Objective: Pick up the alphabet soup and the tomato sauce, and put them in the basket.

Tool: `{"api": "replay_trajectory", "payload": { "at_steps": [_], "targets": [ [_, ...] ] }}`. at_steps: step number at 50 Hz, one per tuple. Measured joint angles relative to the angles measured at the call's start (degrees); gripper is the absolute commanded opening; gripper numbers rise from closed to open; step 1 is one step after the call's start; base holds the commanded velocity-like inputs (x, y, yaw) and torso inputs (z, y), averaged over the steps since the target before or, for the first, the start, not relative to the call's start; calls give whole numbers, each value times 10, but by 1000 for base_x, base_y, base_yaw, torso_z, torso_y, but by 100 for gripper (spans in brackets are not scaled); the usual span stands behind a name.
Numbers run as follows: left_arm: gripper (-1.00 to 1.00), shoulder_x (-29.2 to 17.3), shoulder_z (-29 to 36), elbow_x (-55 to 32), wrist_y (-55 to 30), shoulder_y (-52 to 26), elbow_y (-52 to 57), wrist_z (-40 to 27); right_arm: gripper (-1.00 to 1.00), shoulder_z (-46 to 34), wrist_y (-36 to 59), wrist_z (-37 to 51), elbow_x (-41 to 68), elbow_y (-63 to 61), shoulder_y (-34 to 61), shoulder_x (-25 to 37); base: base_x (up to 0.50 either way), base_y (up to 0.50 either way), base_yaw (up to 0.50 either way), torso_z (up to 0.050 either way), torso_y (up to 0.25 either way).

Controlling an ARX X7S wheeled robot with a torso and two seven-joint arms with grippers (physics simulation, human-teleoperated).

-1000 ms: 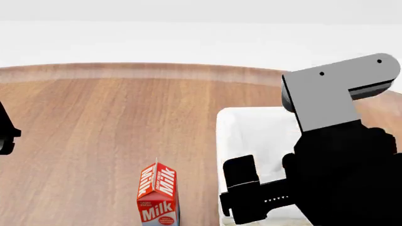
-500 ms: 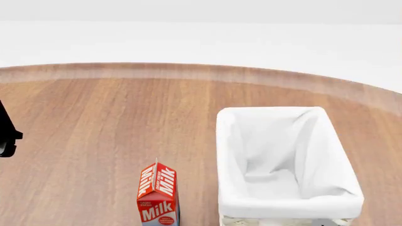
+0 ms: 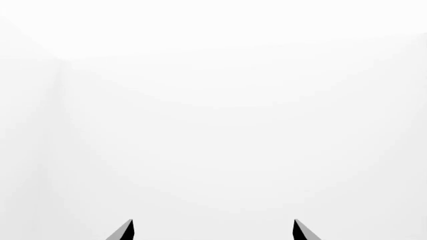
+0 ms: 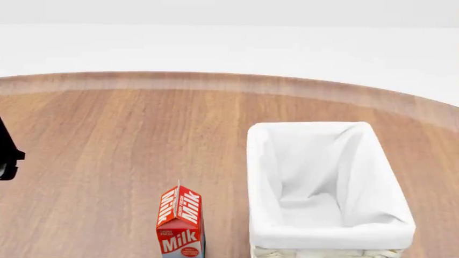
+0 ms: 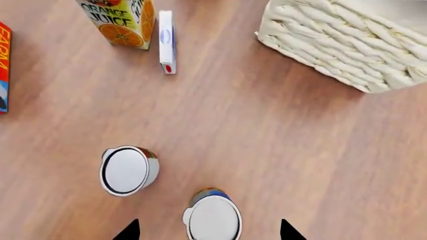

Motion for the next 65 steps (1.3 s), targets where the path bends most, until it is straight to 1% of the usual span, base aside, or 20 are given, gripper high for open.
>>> {"api": "replay_trajectory", "payload": {
  "at_steps": [16, 35, 65],
  "targets": [
    [100, -3, 1, -2, 2, 1, -1, -4, 100, 4, 18, -92, -117, 22, -61, -1, 0, 0, 0, 0, 0],
    [100, -5, 4, -2, 7, 2, -2, -8, 100, 3, 5, -187, -239, 42, -139, 0, 0, 0, 0, 0, 0],
    [100, -10, 10, -5, 8, 0, -4, -14, 100, 5, -23, -258, -317, 62, -191, 20, 0, 0, 0, 0, 0]
  ]
}}
